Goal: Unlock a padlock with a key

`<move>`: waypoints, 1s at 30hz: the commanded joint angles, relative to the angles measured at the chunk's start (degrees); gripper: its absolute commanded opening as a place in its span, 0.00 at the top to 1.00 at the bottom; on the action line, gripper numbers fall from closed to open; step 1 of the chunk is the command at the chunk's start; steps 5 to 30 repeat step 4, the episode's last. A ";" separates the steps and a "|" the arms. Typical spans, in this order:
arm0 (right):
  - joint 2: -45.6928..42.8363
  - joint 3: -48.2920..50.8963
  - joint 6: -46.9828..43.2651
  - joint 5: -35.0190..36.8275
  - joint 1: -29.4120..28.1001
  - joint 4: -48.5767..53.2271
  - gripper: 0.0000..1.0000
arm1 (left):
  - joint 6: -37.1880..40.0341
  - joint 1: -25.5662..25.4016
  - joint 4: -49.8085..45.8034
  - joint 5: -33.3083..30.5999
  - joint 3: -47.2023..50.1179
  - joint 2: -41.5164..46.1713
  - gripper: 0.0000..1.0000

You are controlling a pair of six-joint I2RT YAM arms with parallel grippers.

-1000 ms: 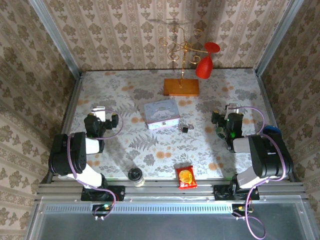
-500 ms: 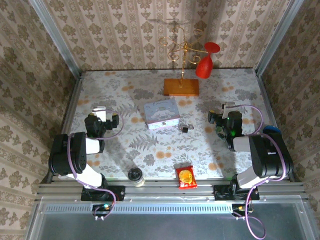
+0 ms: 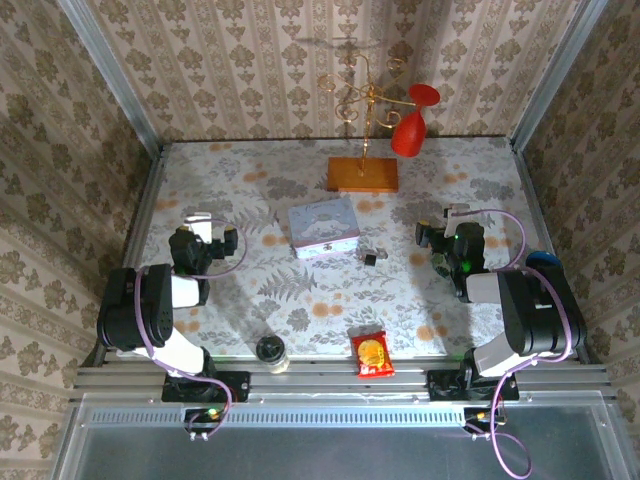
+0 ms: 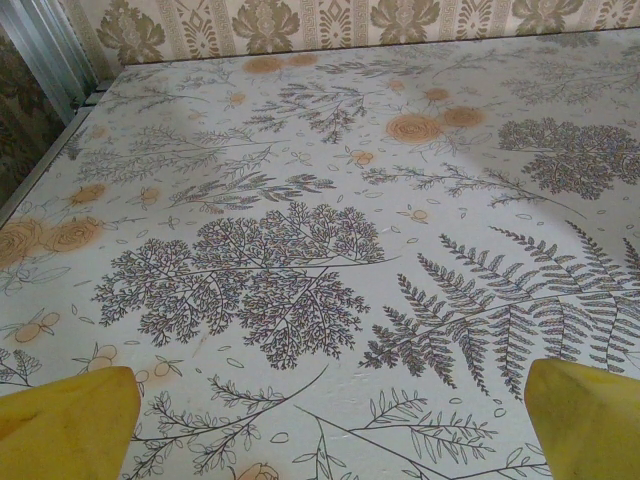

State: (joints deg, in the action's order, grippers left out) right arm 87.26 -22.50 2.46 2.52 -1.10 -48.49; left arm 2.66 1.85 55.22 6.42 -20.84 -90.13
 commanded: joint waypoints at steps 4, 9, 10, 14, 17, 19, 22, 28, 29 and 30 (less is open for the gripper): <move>0.29 -0.99 -1.15 -0.49 0.29 -0.03 0.00 | 0.72 -0.29 -1.46 0.26 -1.24 0.89 0.00; 0.29 -0.99 -1.15 -0.49 0.29 -0.03 0.00 | 0.72 -0.29 -1.46 0.26 -1.24 0.89 0.00; 0.29 -0.99 -1.15 -0.49 0.29 -0.03 0.00 | 0.72 -0.29 -1.46 0.26 -1.24 0.89 0.00; 0.29 -0.99 -1.15 -0.49 0.29 -0.03 0.00 | 0.72 -0.29 -1.46 0.26 -1.24 0.89 0.00; 0.29 -0.99 -1.15 -0.49 0.29 -0.03 0.00 | 0.72 -0.29 -1.46 0.26 -1.24 0.89 0.00; 0.29 -0.99 -1.15 -0.49 0.29 -0.03 0.00 | 0.72 -0.29 -1.46 0.26 -1.24 0.89 0.00; 0.29 -0.99 -1.15 -0.49 0.29 -0.03 0.00 | 0.72 -0.29 -1.46 0.26 -1.24 0.89 0.00; 0.29 -0.99 -1.15 -0.49 0.29 -0.03 0.00 | 0.72 -0.29 -1.46 0.26 -1.24 0.89 0.00; 0.29 -0.99 -1.15 -0.49 0.29 -0.03 0.00 | 0.72 -0.29 -1.46 0.26 -1.24 0.89 0.00; 0.29 -0.99 -1.15 -0.49 0.29 -0.03 0.00 | 0.72 -0.29 -1.46 0.26 -1.24 0.89 0.00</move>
